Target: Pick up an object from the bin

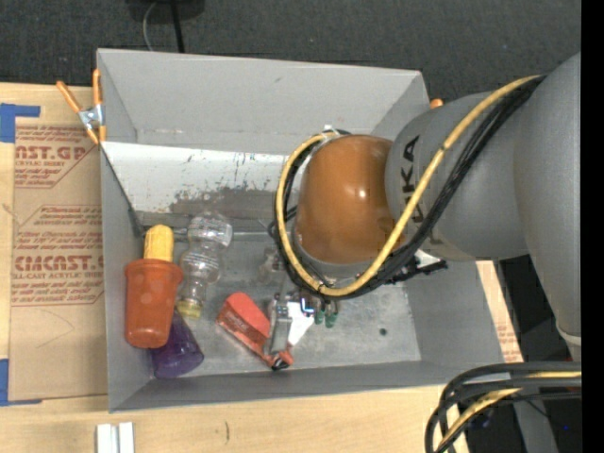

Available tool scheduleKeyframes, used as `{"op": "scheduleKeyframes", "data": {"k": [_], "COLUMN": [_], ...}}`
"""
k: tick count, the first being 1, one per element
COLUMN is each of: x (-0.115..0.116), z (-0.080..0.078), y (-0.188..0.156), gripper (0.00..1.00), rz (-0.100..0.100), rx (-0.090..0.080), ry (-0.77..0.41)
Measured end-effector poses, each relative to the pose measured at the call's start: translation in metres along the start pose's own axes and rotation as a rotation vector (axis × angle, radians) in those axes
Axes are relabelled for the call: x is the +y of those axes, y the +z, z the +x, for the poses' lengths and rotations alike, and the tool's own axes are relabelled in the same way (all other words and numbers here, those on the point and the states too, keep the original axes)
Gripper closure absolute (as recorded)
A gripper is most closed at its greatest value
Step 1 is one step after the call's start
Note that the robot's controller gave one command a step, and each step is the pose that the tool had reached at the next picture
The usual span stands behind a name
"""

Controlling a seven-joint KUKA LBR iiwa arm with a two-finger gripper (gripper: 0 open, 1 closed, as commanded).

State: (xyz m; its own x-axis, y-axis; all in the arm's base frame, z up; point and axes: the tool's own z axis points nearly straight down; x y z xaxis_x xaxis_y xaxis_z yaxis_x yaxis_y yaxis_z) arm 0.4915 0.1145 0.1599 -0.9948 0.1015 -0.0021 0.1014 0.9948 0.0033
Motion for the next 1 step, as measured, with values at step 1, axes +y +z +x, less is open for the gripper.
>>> {"op": "scheduleKeyframes", "data": {"k": [1], "x": [-0.0003], "z": [0.0011], "y": [0.0713], "gripper": [0.0], "rz": [0.002], "rx": [0.005], "ry": [0.182]}}
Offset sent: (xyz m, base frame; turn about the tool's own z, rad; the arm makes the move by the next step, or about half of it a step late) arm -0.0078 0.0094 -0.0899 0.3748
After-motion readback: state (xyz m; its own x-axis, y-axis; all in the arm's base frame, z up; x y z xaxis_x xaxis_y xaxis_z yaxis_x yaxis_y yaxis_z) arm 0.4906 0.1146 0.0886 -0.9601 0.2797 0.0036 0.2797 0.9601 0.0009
